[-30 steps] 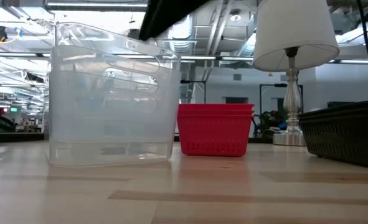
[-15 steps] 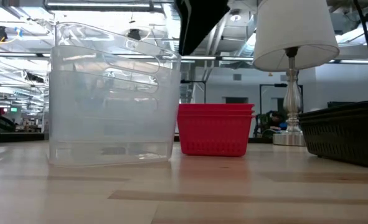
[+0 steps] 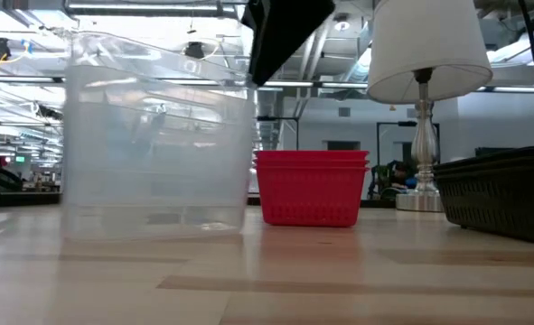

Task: Stack baskets by color
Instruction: Adjust the stack of white bins, then adjust the stack of red bins, then return to Home Position

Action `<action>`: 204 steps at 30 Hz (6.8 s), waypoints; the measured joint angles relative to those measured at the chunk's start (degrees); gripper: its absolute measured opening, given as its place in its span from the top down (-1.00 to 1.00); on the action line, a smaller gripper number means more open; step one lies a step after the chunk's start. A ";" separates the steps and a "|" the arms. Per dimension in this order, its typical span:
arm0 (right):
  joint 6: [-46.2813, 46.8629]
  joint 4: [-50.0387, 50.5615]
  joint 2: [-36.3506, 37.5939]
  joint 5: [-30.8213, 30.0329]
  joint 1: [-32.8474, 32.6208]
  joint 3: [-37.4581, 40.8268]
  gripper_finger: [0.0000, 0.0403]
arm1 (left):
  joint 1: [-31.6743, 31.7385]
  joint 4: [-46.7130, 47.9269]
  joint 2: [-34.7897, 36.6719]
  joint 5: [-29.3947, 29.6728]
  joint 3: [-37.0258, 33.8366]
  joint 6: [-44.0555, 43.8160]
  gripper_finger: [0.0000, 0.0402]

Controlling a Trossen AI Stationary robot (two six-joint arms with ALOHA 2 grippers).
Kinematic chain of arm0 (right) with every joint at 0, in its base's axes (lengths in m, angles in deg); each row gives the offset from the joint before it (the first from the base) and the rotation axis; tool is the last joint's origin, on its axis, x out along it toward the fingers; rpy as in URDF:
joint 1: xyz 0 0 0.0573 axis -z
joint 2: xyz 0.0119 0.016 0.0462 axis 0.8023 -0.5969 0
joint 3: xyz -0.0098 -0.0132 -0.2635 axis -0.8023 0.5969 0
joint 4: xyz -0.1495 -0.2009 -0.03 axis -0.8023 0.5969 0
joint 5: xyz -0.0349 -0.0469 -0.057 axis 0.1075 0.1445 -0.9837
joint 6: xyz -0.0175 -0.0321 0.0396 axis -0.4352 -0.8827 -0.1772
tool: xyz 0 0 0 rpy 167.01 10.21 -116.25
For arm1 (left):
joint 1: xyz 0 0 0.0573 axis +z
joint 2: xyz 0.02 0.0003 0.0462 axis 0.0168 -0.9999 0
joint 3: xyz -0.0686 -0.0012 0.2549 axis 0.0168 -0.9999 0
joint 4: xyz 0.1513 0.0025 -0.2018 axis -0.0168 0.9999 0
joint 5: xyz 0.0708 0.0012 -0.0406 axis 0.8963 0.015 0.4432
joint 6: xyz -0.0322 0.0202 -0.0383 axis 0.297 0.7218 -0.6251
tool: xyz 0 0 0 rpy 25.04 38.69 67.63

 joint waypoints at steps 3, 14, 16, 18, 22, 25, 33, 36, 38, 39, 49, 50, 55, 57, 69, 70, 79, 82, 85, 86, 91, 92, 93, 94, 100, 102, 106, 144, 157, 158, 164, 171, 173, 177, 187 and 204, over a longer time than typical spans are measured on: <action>-0.05 -3.45 -0.02 0.16 0.00 0.58 0.36 | 0.00 -0.01 0.00 0.00 0.00 0.01 -0.16; -2.68 -19.78 -0.30 0.67 1.89 0.66 0.37 | 0.00 0.00 0.00 0.08 0.00 0.96 -0.16; -2.00 -19.01 -0.17 0.30 2.76 -0.52 0.37 | 0.00 0.01 0.00 0.09 0.00 0.95 -0.16; 0.22 -15.17 1.00 -2.10 3.22 -2.09 0.37 | 0.00 -0.01 -0.02 0.09 0.00 0.91 -0.16; 5.50 -4.73 5.45 -10.13 4.08 -3.29 0.37 | 0.00 0.01 0.03 0.13 0.00 0.91 -0.16; 8.79 1.07 5.99 -10.94 5.67 -3.24 0.37 | 0.00 -0.01 0.00 0.34 0.00 0.91 -0.16; 10.04 1.11 -0.12 -1.94 3.72 -3.12 0.37 | 0.00 -0.01 0.00 0.74 0.00 0.91 -0.16; 10.39 0.52 -2.13 -1.72 2.37 -3.12 0.37 | 0.00 -0.01 0.00 0.74 0.00 0.86 -0.16; 11.27 -1.48 -3.38 0.20 1.81 -3.12 0.37 | 0.00 -0.01 0.00 0.74 0.00 0.86 -0.16; 11.41 -2.81 -4.22 0.54 1.38 -3.12 0.37 | 0.00 0.00 0.00 0.74 0.00 0.86 -0.16; 10.96 -15.42 -7.90 3.83 2.02 -3.12 0.37 | -0.01 0.01 0.00 0.07 0.00 0.86 -0.16; 10.95 -17.25 -7.85 4.34 2.53 -3.12 0.37 | 0.00 0.01 0.00 0.07 0.00 0.86 -0.16; 11.38 -25.60 -7.39 7.14 5.18 -3.18 0.37 | 0.00 0.03 0.00 0.27 0.00 0.86 -0.16; 12.18 -26.46 -7.39 7.74 6.20 -3.18 0.37 | 0.00 0.03 0.00 0.28 0.00 0.83 -0.16; 21.43 9.73 -0.28 -10.16 7.32 -3.18 0.48 | 0.00 0.06 0.00 0.07 0.00 0.75 -0.16; 22.45 11.95 0.00 -10.94 6.96 -3.18 0.49 | 0.00 0.06 0.00 0.08 0.00 0.75 -0.16; 24.58 11.53 -0.40 -10.95 6.62 4.43 0.53 | 0.00 0.12 -0.02 0.28 0.00 1.67 -0.16; 24.58 10.48 -0.20 -9.32 6.61 6.57 0.53 | 0.00 0.12 0.00 0.28 0.00 1.67 -0.16; 24.37 5.29 -0.24 -7.50 6.14 9.16 0.53 | 0.00 0.12 -0.01 -0.07 0.00 1.67 -0.16; 24.40 3.97 -0.24 -6.68 6.01 9.81 0.53 | 0.00 0.14 0.00 -0.39 0.00 1.67 -0.16; 24.37 2.66 -0.26 -2.25 4.45 10.26 0.53 | -0.02 0.14 0.00 -1.65 0.00 1.40 -0.16; 24.44 2.15 -0.26 -1.94 4.03 10.26 0.53 | -0.02 0.14 -0.02 -1.75 0.00 1.39 -0.16; 24.45 1.76 -0.26 -1.71 3.55 10.26 0.53 | 0.00 0.12 0.00 -1.75 0.00 1.39 -0.16; 24.57 1.36 -0.26 -1.37 3.03 10.26 0.53 | -0.02 0.14 -0.02 -1.75 0.00 1.39 -0.16; 25.96 0.09 -0.26 1.69 -0.28 10.26 0.53 | 0.00 0.14 -0.01 -1.70 0.00 1.35 -0.16; 26.40 -0.08 -0.26 1.83 -1.33 10.26 0.53 | 0.00 0.14 -0.02 -1.68 0.00 1.34 -0.16; 26.56 0.35 -0.24 1.83 -2.59 9.91 0.53 | 0.00 0.14 -0.02 -1.17 0.00 1.32 -0.16; 31.78 -21.30 82.62 -51.29 -28.95 60.15 0.53 | -4.04 -42.47 34.37 -13.13 -35.89 28.03 -0.16; -3.49 -80.26 99.74 -35.48 -32.89 87.83 0.53 | -4.02 -48.24 47.72 -12.75 -53.23 29.60 -0.16; -8.15 -87.43 99.98 -29.77 -31.84 90.08 0.53 | -4.02 -48.96 48.01 -12.25 -54.00 29.75 -0.16; -9.82 -94.32 101.01 -28.79 -21.92 99.05 0.53 | -4.00 -49.19 48.91 -11.52 -56.43 30.88 -0.16; -2.97 -79.12 113.98 -26.87 -14.18 100.97 0.53 | -4.00 -49.26 48.96 -9.38 -56.01 34.04 -0.16; -0.10 -72.71 119.04 -26.71 -13.30 100.77 0.53 | -4.00 -47.46 48.98 -8.56 -55.98 34.25 -0.16; 4.84 -60.60 122.55 -28.56 -12.44 100.75 0.53 | -3.99 -45.37 49.03 -6.70 -55.98 33.49 -0.16; 10.99 -58.34 122.68 -31.55 -11.63 107.77 0.53 | -4.00 -50.27 49.05 -9.36 -62.11 33.00 -0.16; 3.86 -59.83 122.68 -23.37 -7.67 111.76 0.53 | -4.00 -57.28 49.01 -13.34 -76.41 30.23 -0.16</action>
